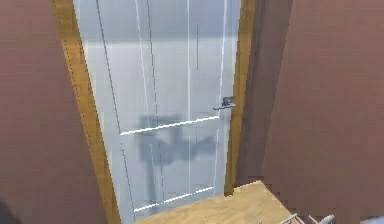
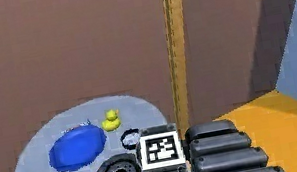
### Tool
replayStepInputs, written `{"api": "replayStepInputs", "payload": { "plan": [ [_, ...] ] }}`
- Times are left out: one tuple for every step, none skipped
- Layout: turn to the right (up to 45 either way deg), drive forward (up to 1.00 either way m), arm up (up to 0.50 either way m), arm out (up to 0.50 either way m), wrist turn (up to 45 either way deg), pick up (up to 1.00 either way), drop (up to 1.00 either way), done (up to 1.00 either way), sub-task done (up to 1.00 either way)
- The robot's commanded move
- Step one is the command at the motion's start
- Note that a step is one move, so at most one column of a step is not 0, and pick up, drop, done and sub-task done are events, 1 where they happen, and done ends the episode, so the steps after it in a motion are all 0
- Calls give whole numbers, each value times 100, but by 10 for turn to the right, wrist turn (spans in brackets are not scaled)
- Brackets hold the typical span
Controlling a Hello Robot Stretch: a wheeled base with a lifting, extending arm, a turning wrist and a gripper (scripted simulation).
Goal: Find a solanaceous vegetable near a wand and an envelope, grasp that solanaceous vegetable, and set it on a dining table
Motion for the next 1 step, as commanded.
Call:
{"api": "replayStepInputs", "payload": {
  "plan": [
    [450,0,0,0,0,0,0,0,0]
  ]
}}
